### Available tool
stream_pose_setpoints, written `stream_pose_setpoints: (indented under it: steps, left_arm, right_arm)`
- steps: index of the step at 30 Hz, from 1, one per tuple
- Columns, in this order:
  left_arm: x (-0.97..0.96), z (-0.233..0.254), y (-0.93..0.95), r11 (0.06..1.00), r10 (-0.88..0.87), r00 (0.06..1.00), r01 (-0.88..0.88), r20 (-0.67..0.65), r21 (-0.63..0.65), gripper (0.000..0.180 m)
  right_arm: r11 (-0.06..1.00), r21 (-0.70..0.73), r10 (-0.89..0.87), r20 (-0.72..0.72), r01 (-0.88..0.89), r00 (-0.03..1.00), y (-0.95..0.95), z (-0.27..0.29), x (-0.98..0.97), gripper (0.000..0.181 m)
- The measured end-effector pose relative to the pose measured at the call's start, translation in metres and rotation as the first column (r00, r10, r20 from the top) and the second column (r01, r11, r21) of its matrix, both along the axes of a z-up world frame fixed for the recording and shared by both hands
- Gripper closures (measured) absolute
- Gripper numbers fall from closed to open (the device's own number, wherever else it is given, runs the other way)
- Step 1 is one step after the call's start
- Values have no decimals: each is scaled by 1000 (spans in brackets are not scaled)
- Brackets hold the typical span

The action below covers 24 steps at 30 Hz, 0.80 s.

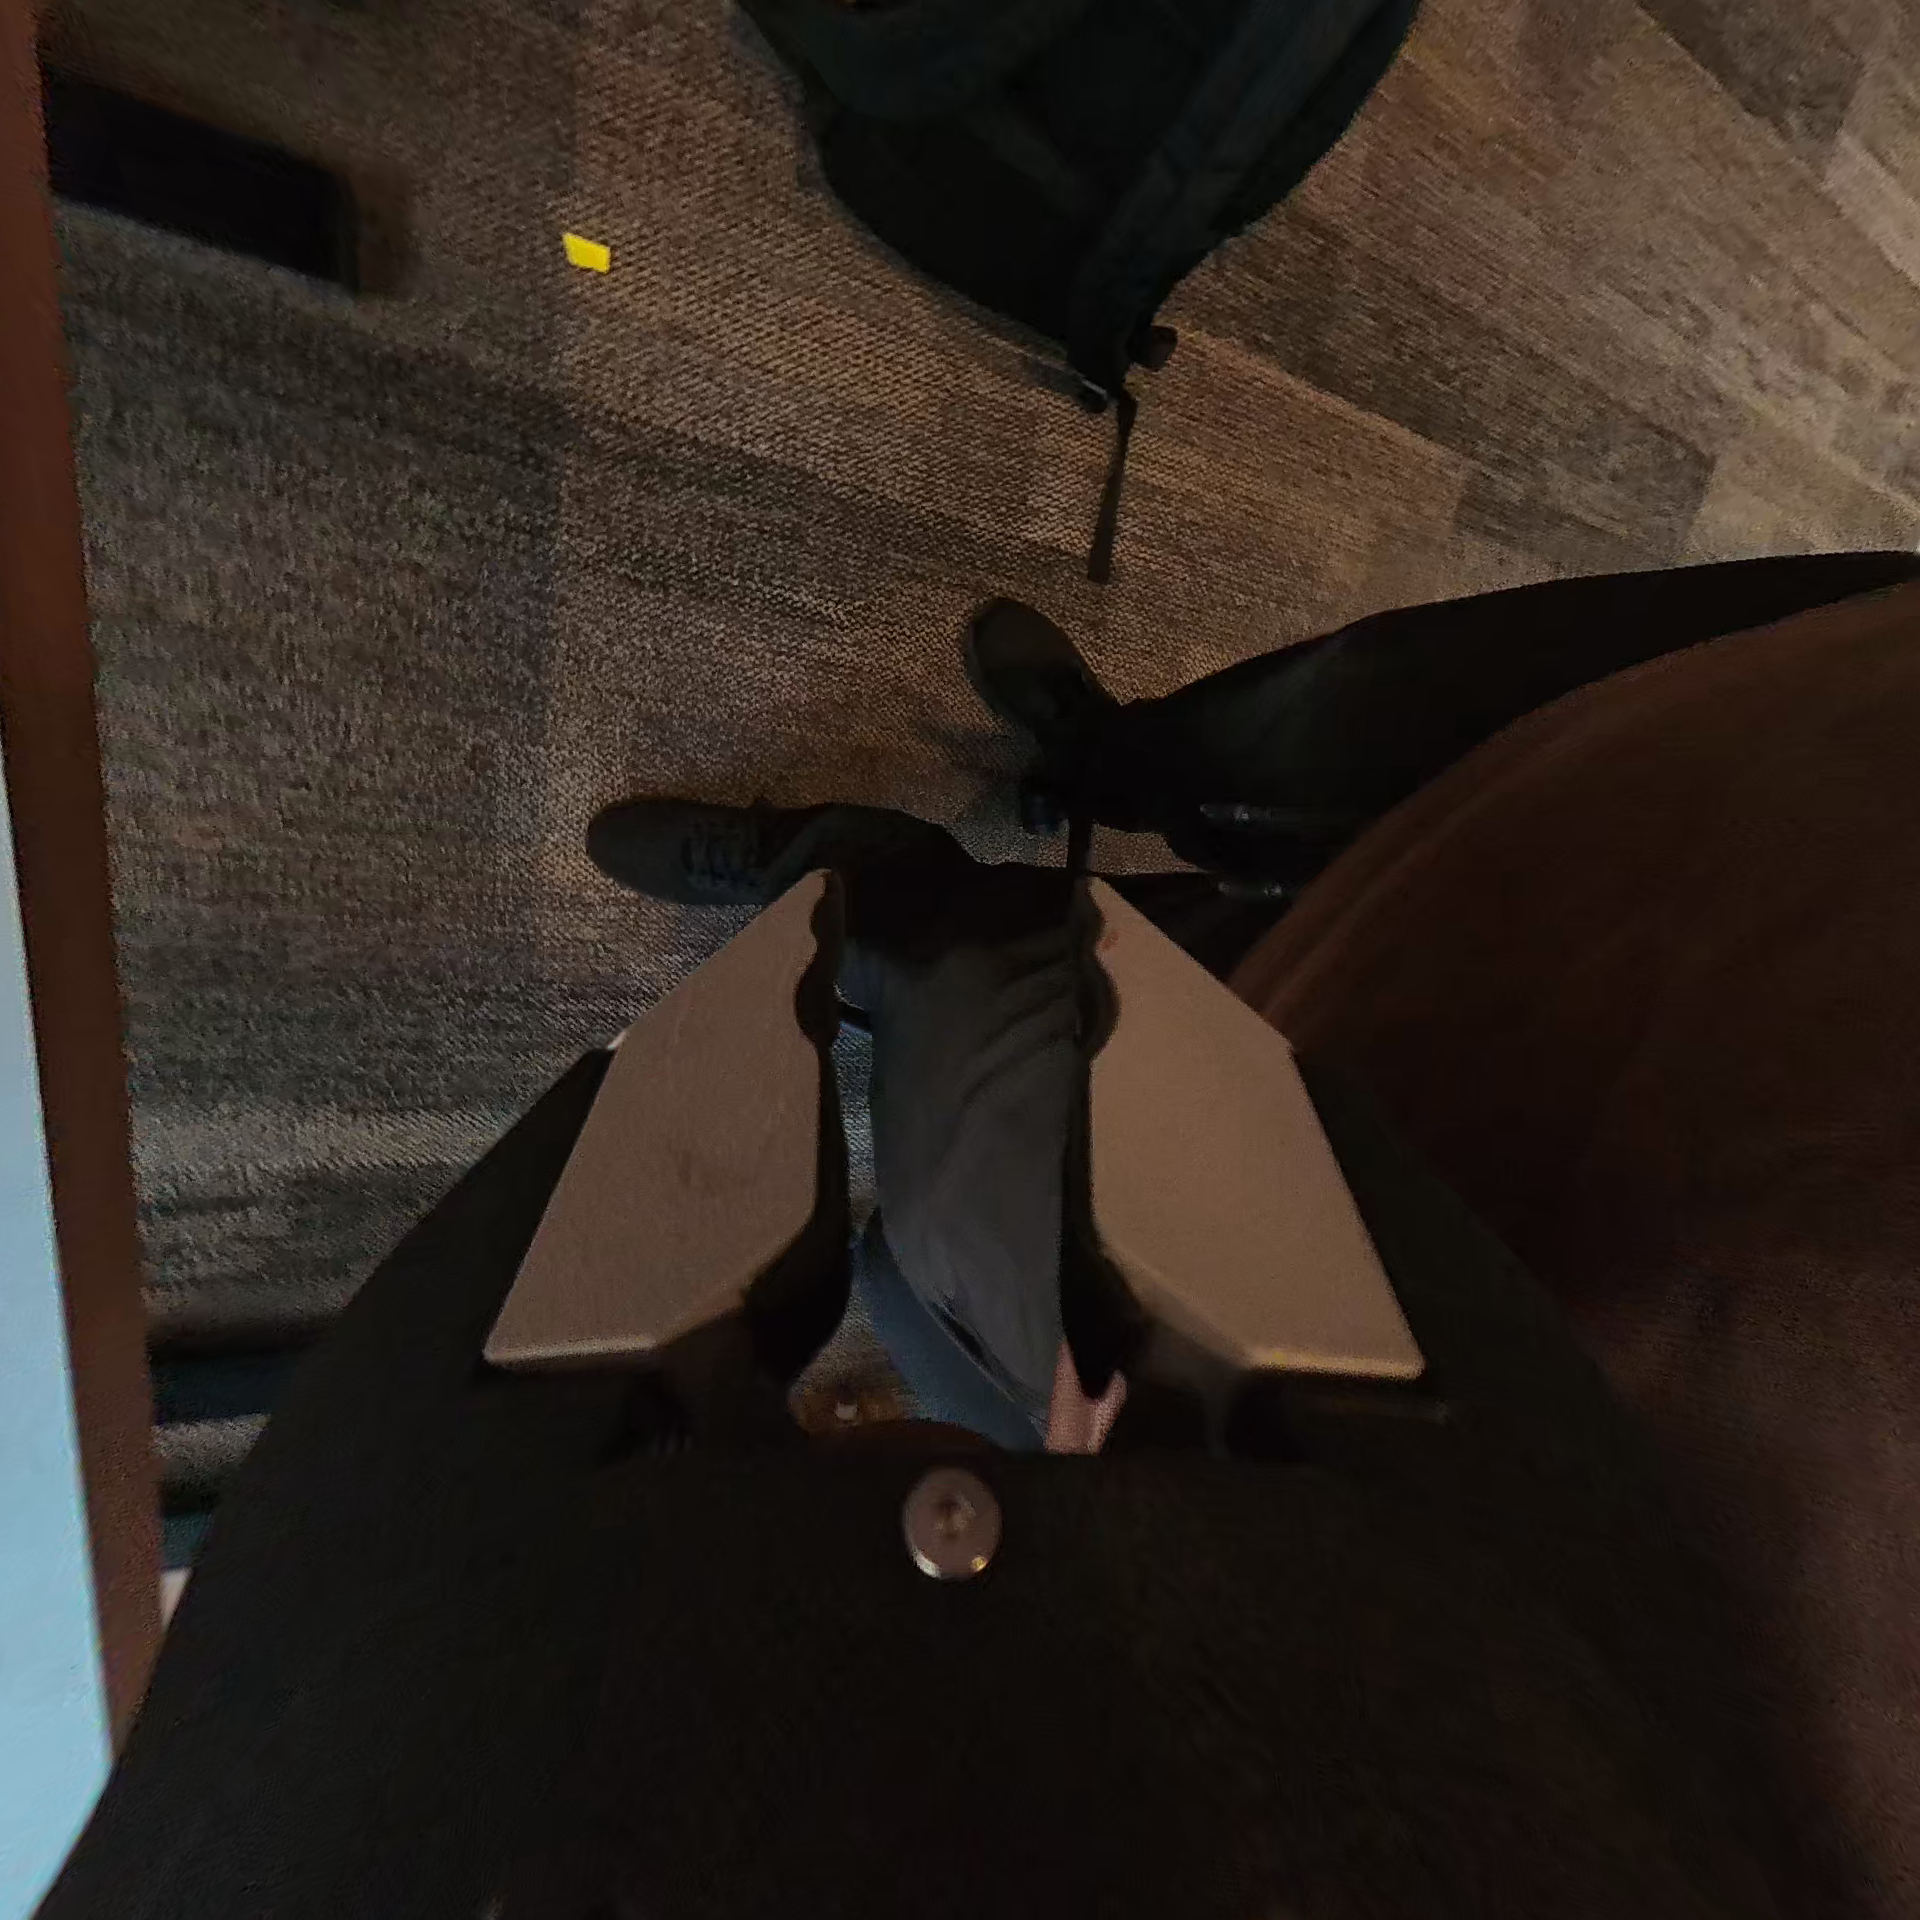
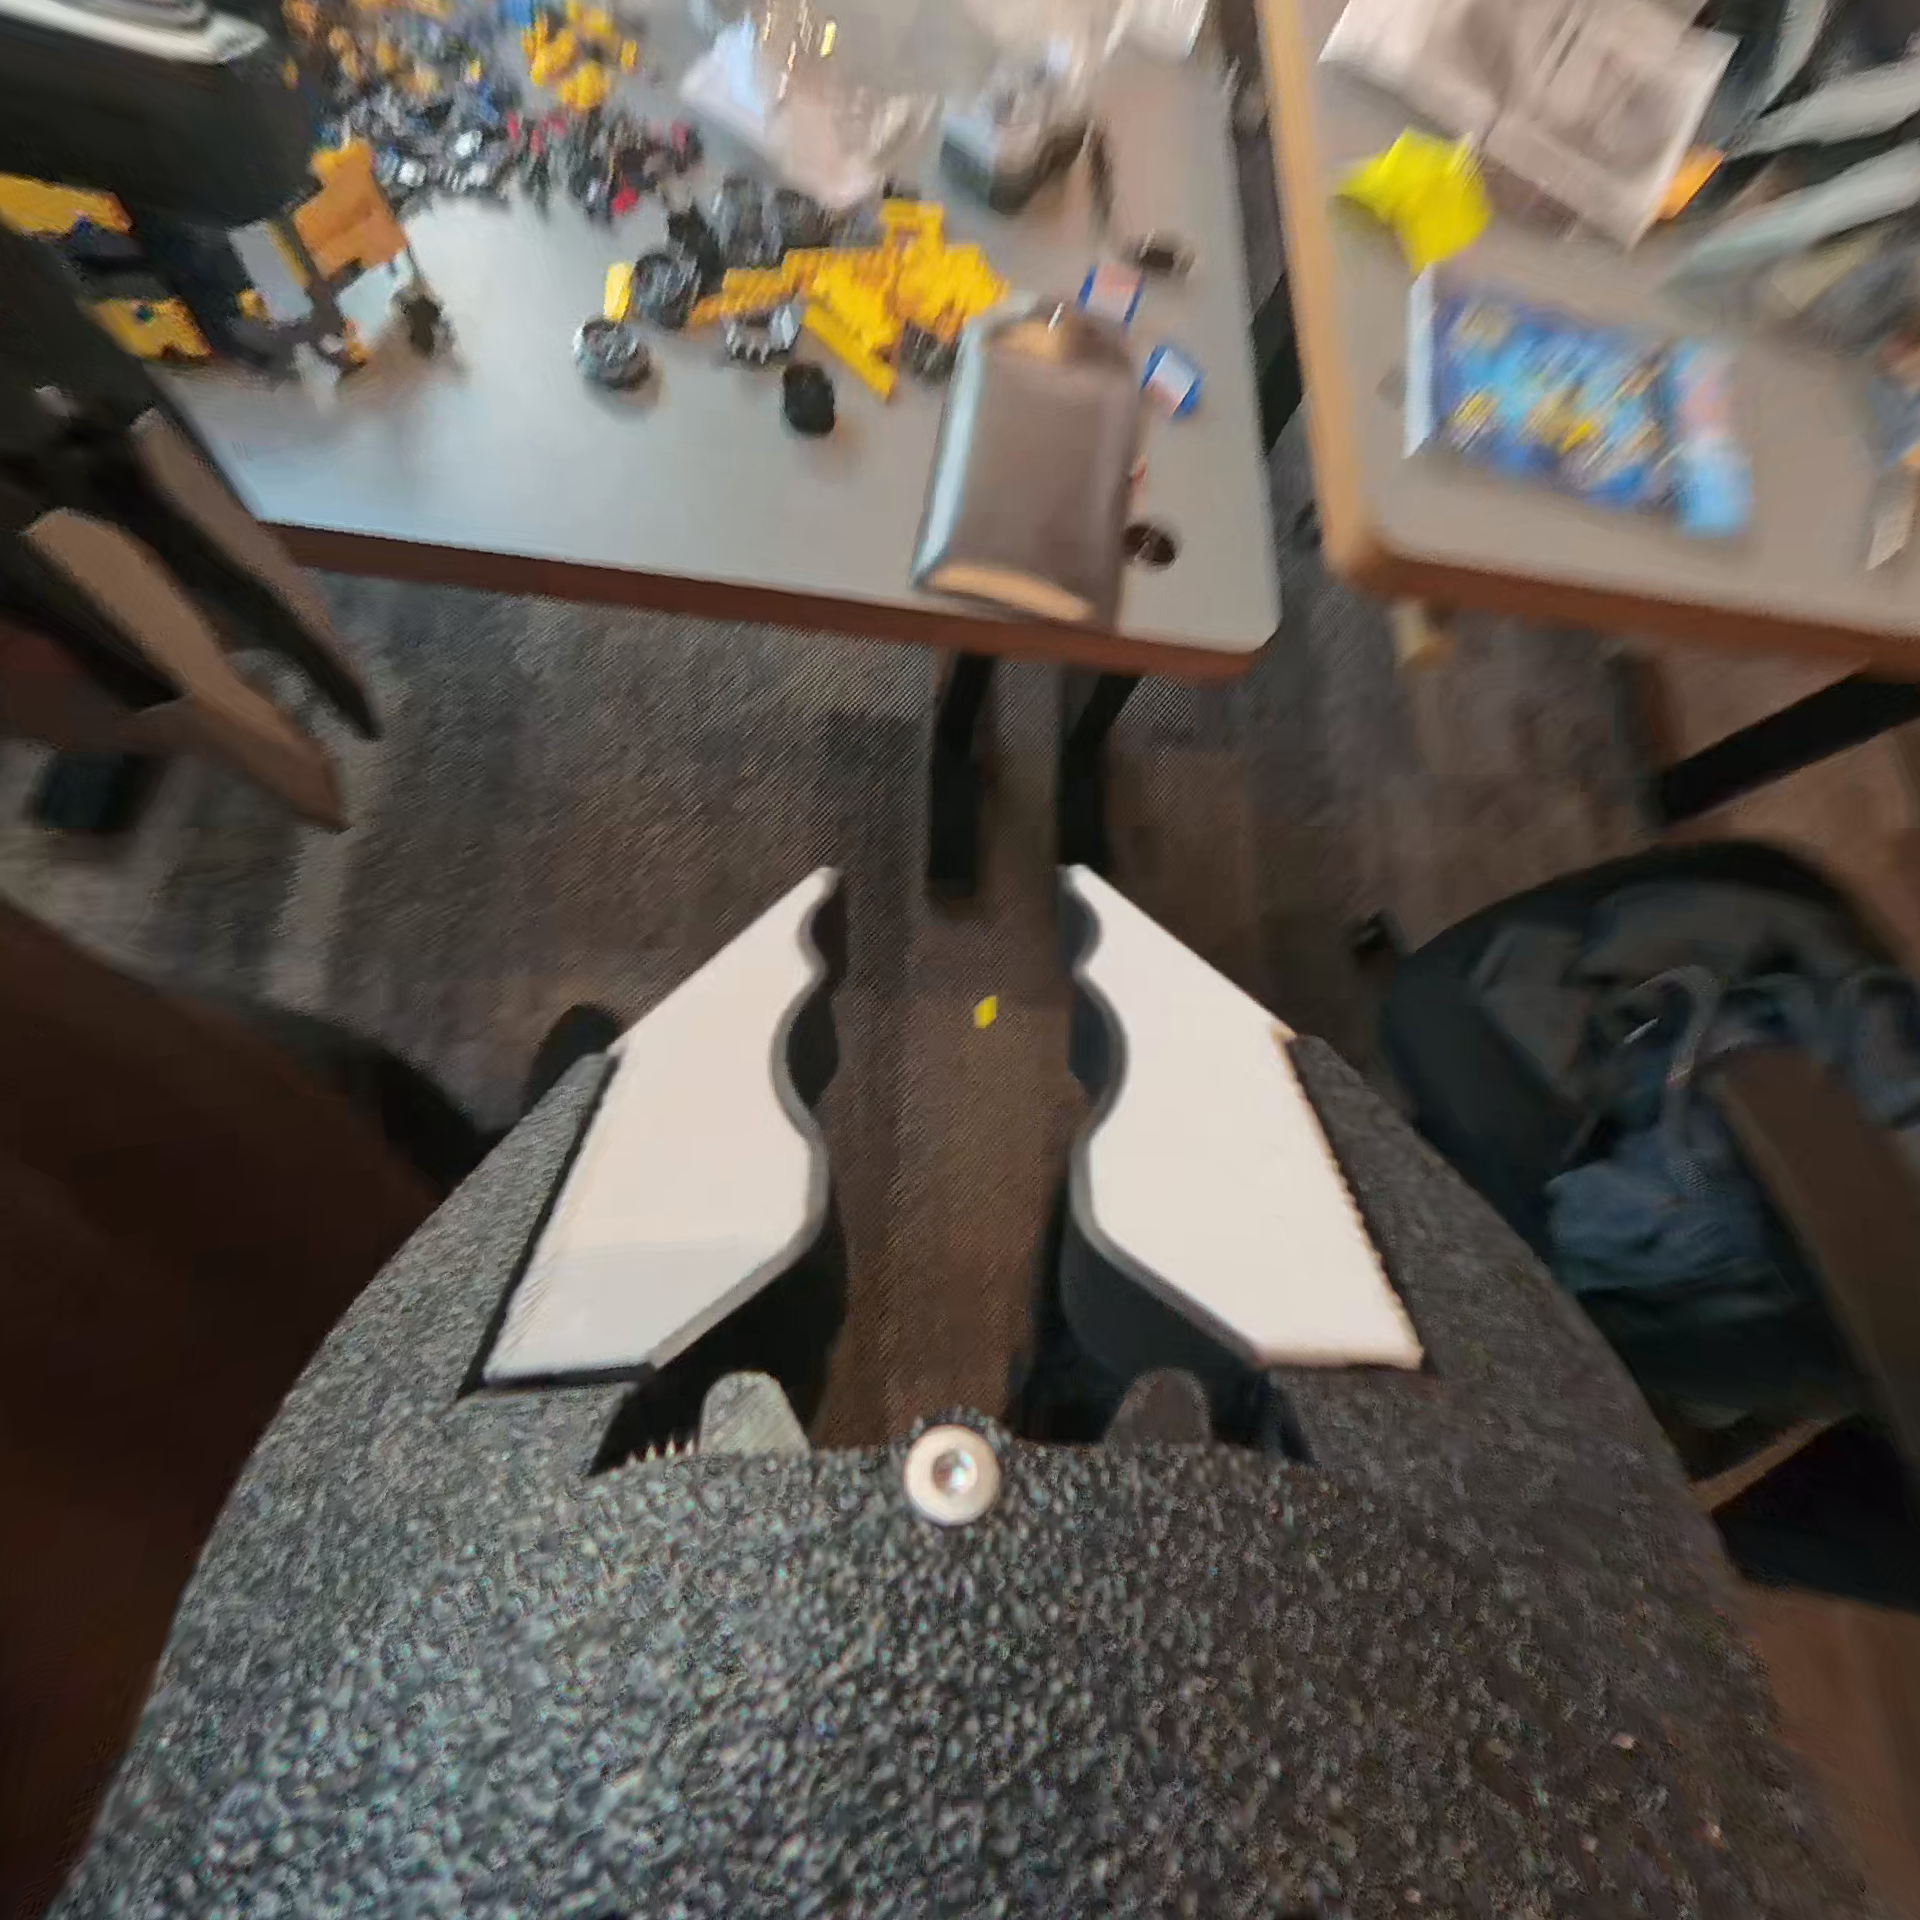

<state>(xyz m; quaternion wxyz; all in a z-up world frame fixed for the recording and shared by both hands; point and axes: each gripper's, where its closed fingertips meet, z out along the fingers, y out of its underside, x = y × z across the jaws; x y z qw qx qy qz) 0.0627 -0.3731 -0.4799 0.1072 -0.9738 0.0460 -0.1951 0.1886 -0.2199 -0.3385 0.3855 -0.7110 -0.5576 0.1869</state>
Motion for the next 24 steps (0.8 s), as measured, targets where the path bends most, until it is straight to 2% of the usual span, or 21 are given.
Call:
stream_pose_setpoints:
  steps: [2, 5, 7, 10, 18, 24]
  left_arm:
    - [8, 5, -9, 998, 66, 998, -67, -20, -9, 138]
    - [28, 12, -26, 984, 173, 985, -174, -18, -35, 138]
    - [43, 17, -36, 967, 248, 969, -248, -8, -50, 138]
    - [59, 23, -52, 946, 319, 948, -319, -15, -50, 138]
    - [27, 20, -86, 921, 389, 921, -390, -26, -17, 138]
    - [-49, 7, -104, 919, 387, 922, -385, -7, 80, 138]
  right_arm:
    - [997, 73, 38, -40, -35, 998, 10, 10, 0, 125]
    - [994, -16, 103, -71, -105, 992, 11, 8, 4, 108]
    - [987, -71, 136, -86, -143, 987, 8, 4, 9, 108]
    - [972, -53, 226, -88, -231, 970, -5, 0, 11, 110]
    - [937, -93, 331, -66, -337, 941, -46, -7, -43, 109]
    - [905, -126, 409, 1, -405, 913, -91, -4, -143, 107]
